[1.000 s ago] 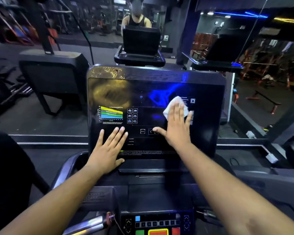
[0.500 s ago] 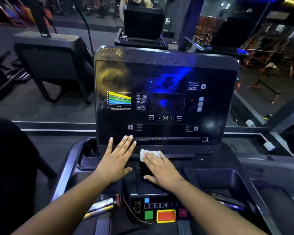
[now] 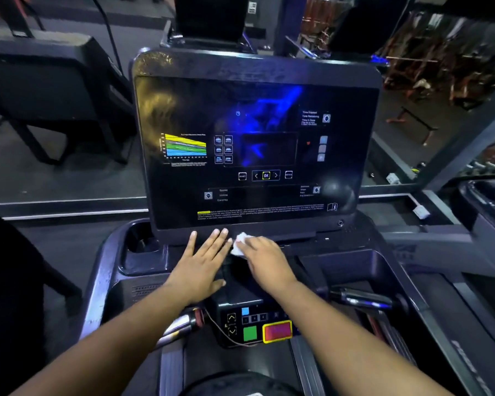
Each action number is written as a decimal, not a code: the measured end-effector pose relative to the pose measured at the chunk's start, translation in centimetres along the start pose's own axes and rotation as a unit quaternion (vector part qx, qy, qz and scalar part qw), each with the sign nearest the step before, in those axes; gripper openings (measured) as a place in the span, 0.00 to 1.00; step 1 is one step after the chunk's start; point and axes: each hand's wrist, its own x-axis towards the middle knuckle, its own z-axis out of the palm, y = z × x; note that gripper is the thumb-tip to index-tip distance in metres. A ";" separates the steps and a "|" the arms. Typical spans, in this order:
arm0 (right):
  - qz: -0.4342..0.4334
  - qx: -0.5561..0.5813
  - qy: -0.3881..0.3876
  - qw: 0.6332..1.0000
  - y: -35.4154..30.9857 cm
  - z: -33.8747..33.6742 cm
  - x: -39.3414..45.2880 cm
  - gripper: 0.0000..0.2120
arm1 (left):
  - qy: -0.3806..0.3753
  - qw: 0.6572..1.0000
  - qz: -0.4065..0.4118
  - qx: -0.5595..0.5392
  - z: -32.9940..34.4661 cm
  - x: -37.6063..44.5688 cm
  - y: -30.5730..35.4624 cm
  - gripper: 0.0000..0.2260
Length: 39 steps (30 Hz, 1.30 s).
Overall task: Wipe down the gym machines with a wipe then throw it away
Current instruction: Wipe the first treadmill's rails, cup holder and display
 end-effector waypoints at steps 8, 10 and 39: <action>0.040 0.175 -0.226 0.957 -1.5 0.5 -6.5 0.27 | -0.025 0.990 -0.009 -0.138 1.9 -2.8 0.3 0.39; 0.067 0.118 -0.276 0.952 -1.4 -0.5 -6.8 0.35 | -0.027 0.986 -0.015 -0.163 2.0 -3.5 0.4 0.39; 0.113 0.077 -0.354 0.925 -5.0 -0.7 -3.0 0.59 | -0.155 0.961 0.040 -0.224 3.4 -4.5 0.0 0.55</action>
